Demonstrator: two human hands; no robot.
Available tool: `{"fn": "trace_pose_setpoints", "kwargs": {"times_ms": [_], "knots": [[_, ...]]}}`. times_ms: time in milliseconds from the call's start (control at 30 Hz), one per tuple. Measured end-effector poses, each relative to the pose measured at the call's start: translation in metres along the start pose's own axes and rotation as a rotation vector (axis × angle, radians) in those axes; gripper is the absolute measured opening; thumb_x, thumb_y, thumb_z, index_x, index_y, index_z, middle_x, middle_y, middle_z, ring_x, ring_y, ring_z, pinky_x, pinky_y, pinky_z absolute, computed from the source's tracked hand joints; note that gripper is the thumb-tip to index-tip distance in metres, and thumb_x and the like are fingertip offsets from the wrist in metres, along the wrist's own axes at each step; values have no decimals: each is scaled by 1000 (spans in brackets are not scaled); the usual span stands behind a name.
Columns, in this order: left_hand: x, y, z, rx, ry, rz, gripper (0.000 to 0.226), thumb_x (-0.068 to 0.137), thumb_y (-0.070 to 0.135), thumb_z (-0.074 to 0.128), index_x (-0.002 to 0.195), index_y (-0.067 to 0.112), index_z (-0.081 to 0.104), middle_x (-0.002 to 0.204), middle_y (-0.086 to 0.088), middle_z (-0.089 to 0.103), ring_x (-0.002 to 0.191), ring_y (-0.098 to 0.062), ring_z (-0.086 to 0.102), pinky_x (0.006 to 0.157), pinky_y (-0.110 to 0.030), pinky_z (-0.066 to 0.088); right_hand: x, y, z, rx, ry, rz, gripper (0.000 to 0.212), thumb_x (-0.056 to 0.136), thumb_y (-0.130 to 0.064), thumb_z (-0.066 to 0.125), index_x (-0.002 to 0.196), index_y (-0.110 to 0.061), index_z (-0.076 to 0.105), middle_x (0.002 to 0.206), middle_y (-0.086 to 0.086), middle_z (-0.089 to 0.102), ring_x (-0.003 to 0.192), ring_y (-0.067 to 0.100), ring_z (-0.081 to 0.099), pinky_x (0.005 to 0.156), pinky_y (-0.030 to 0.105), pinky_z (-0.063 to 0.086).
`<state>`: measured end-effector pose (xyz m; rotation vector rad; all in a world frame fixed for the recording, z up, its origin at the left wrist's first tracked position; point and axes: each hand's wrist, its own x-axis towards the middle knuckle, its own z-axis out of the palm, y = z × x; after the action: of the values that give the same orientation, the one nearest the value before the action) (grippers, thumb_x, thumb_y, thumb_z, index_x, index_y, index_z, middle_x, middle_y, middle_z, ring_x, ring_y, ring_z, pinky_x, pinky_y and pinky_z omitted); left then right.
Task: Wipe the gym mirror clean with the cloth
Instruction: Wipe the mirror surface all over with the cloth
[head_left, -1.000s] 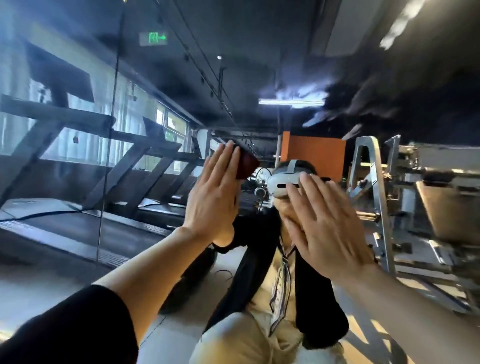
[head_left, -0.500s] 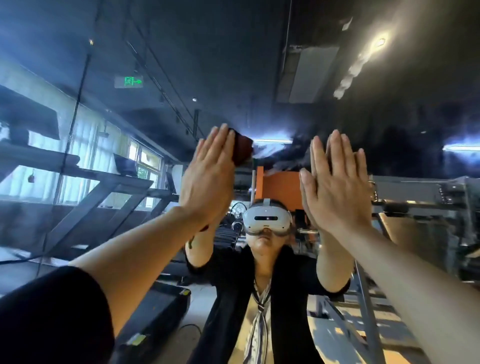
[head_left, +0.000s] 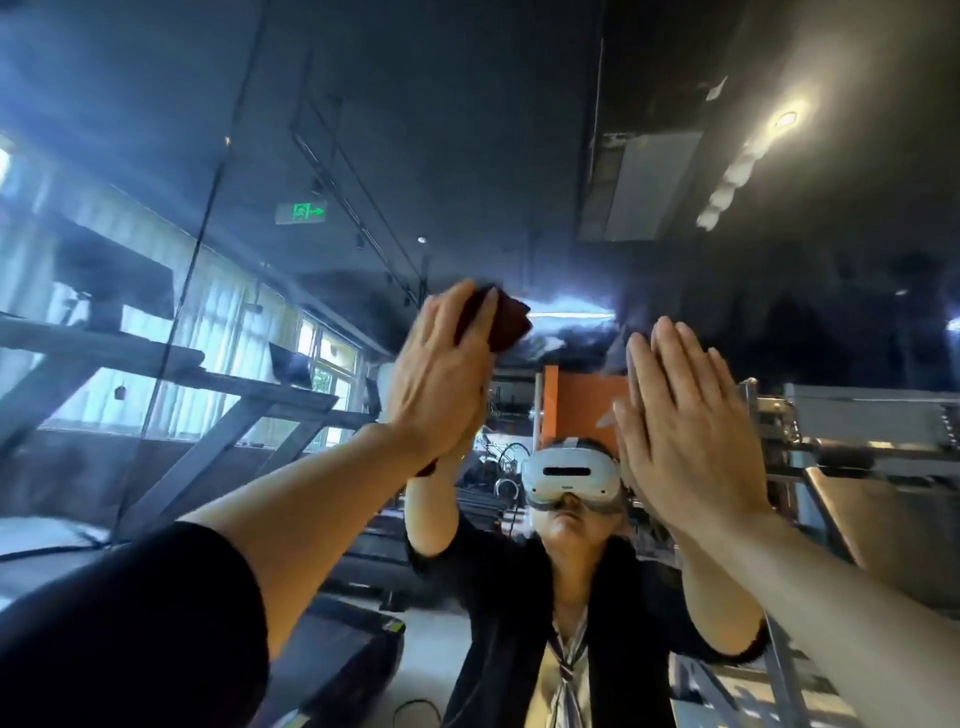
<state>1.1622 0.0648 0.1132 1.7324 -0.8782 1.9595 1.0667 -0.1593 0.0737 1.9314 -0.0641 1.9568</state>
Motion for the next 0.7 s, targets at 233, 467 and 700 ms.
{"fn": "trace_pose_setpoints", "kwargs": {"times_ms": [233, 467, 700], "knots": [[17, -43, -17, 57, 84, -575, 56, 100, 16, 44, 154, 16, 34, 146, -13, 39, 124, -34, 38, 97, -49, 45, -1, -4, 1, -31, 9, -7, 66, 106, -41, 14, 153, 2, 29, 159, 27, 26, 151, 38, 21, 122, 54, 19], [64, 130, 29, -186, 3, -51, 50, 101, 11, 50, 151, 13, 42, 156, -6, 40, 140, -27, 34, 110, -41, 42, -3, 1, -5, 290, 57, 36, 55, 106, -33, 37, 145, 4, 42, 152, 22, 42, 147, 32, 31, 126, 40, 15], [18, 72, 25, -159, 98, 7, 42, 96, 13, 48, 135, 5, 60, 143, -14, 54, 127, -36, 54, 106, -48, 45, -37, 39, -17, 167, 11, -104, 52, 101, -23, 36, 138, 11, 49, 147, 27, 46, 142, 38, 39, 119, 44, 26]]}}
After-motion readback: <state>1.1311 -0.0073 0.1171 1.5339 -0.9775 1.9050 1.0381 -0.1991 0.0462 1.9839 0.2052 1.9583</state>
